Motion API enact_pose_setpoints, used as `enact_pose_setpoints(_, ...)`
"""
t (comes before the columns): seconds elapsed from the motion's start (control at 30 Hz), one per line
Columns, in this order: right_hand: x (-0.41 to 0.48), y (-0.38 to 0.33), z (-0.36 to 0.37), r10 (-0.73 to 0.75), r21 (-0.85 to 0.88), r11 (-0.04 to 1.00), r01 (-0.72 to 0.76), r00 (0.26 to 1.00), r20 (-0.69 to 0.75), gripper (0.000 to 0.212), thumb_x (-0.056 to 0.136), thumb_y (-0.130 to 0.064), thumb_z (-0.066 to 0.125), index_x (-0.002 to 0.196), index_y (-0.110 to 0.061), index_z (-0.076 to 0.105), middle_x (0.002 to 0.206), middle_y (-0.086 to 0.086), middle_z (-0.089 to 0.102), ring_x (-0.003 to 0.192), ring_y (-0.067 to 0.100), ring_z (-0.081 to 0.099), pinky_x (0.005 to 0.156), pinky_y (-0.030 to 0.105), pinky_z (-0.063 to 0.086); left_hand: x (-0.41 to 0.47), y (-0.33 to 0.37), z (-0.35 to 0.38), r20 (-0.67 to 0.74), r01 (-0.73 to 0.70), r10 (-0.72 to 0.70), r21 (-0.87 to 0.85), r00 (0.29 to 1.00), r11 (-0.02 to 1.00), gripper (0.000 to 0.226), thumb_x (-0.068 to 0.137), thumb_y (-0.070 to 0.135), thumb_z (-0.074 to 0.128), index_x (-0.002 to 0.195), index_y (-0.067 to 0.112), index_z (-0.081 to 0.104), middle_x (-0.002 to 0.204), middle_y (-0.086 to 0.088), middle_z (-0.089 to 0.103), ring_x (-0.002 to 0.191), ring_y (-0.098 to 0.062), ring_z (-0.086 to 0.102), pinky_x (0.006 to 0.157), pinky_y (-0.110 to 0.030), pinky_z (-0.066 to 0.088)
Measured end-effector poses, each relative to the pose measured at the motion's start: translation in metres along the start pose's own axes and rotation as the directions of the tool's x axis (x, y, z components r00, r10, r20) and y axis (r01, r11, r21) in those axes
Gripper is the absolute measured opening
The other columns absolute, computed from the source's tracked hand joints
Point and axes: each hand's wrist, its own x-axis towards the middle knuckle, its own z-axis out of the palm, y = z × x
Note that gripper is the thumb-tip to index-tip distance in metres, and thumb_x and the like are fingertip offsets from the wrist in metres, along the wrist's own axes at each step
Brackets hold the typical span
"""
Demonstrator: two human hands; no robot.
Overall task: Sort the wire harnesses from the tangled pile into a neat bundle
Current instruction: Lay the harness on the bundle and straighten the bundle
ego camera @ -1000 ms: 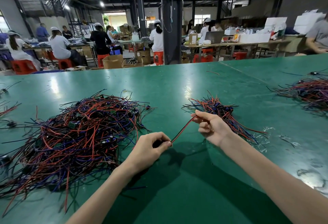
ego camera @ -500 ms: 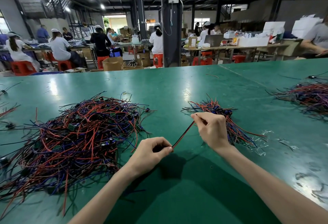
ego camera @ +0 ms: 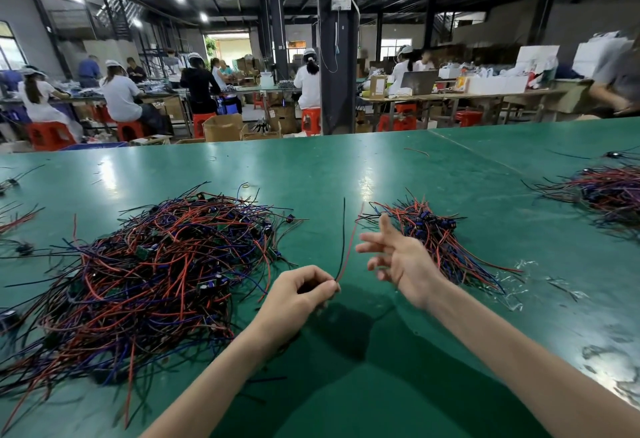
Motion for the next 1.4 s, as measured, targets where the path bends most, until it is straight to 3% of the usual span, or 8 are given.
enact_pose_setpoints(0.07, -0.008, 0.009, 0.012, 0.015, -0.079, 0.997, -0.007, 0.995, 0.101, 0.051, 0.075, -0.045, 0.059, 0.100, -0.002, 0.066, 0.084, 0.006, 0.069, 0.051, 0.011, 0.054, 0.041, 0.020, 0.040, 0.002, 0.001, 0.001, -0.052, 0.026, -0.031, -0.088, 0.998, 0.996, 0.020, 0.087, 0.001, 0.061, 0.071, 0.011, 0.065, 0.056, 0.006, 0.059, 0.049, -0.004, 0.050, 0.052, -0.016, 0.041)
enact_pose_setpoints(0.17, -0.021, 0.024, 0.028, -0.026, -0.190, 0.980, 0.065, 0.980, 0.199, 0.026, 0.079, -0.027, 0.066, 0.092, -0.004, 0.070, 0.075, 0.003, 0.066, 0.052, 0.007, 0.053, 0.045, 0.017, 0.041, 0.003, 0.000, 0.001, -0.064, 0.039, -0.045, -0.089, 0.997, 0.995, 0.022, 0.087, -0.002, 0.060, 0.069, 0.011, 0.064, 0.054, 0.007, 0.057, 0.048, -0.005, 0.048, 0.053, -0.020, 0.040)
enact_pose_setpoints(0.3, -0.024, 0.030, 0.034, -0.081, -0.173, 0.979, 0.112, 0.981, 0.177, 0.009, 0.084, -0.012, 0.067, 0.082, -0.004, 0.071, 0.064, 0.003, 0.064, 0.052, 0.007, 0.051, 0.045, 0.016, 0.040, 0.001, -0.002, 0.003, -0.058, 0.063, -0.068, -0.086, 0.996, 0.994, 0.020, 0.087, -0.001, 0.060, 0.073, 0.011, 0.067, 0.057, 0.004, 0.058, 0.051, -0.007, 0.048, 0.055, -0.023, 0.041)
enact_pose_setpoints(0.47, -0.018, 0.021, 0.028, -0.115, -0.084, 0.989, 0.120, 0.992, 0.059, 0.012, 0.081, -0.013, 0.068, 0.076, -0.003, 0.070, 0.063, 0.002, 0.067, 0.049, 0.007, 0.054, 0.045, 0.018, 0.045, 0.003, 0.000, 0.010, 0.029, 0.216, -0.219, -0.325, 0.975, 0.921, 0.006, 0.091, 0.009, 0.058, 0.094, 0.006, 0.062, 0.070, -0.002, 0.072, 0.048, -0.008, 0.057, 0.048, -0.020, 0.048)
enact_pose_setpoints(0.6, -0.015, 0.017, 0.022, -0.075, 0.014, 0.997, 0.074, 0.996, 0.041, 0.016, 0.076, -0.016, 0.069, 0.079, 0.000, 0.070, 0.063, 0.001, 0.067, 0.049, 0.007, 0.055, 0.047, 0.020, 0.049, 0.000, -0.001, 0.007, 0.046, 0.234, -0.230, -0.262, 0.972, 0.936, 0.007, 0.092, 0.001, 0.055, 0.088, 0.004, 0.060, 0.066, -0.003, 0.070, 0.047, -0.007, 0.056, 0.046, -0.018, 0.047)
enact_pose_setpoints(0.87, -0.018, 0.024, 0.028, -0.020, 0.001, 1.000, 0.021, 0.964, 0.266, 0.025, 0.070, -0.017, 0.067, 0.087, 0.001, 0.066, 0.071, 0.005, 0.069, 0.059, 0.012, 0.061, 0.058, 0.021, 0.053, -0.001, 0.003, 0.004, 0.011, 0.208, -0.214, -0.289, 0.977, 0.934, 0.008, 0.090, 0.002, 0.058, 0.084, 0.001, 0.063, 0.069, -0.005, 0.072, 0.047, -0.006, 0.055, 0.045, -0.015, 0.043)
enact_pose_setpoints(1.27, -0.016, 0.016, 0.021, -0.052, -0.037, 0.997, 0.063, 0.968, 0.246, 0.017, 0.075, -0.016, 0.062, 0.080, -0.002, 0.069, 0.068, 0.005, 0.069, 0.058, 0.012, 0.061, 0.057, 0.021, 0.053, -0.003, 0.005, 0.004, 0.035, 0.183, -0.180, -0.288, 0.983, 0.940, 0.012, 0.093, 0.003, 0.054, 0.088, 0.004, 0.065, 0.076, -0.009, 0.073, 0.045, -0.009, 0.057, 0.043, -0.017, 0.043)
enact_pose_setpoints(1.4, -0.012, 0.014, 0.019, -0.071, -0.021, 0.997, 0.077, 0.975, 0.209, 0.014, 0.085, -0.008, 0.058, 0.081, -0.001, 0.069, 0.068, 0.002, 0.069, 0.057, 0.008, 0.060, 0.054, 0.019, 0.051, -0.002, 0.003, 0.001, 0.042, 0.199, -0.195, -0.281, 0.980, 0.939, 0.008, 0.091, 0.006, 0.058, 0.088, 0.005, 0.065, 0.077, -0.012, 0.073, 0.043, -0.011, 0.058, 0.041, -0.018, 0.044)
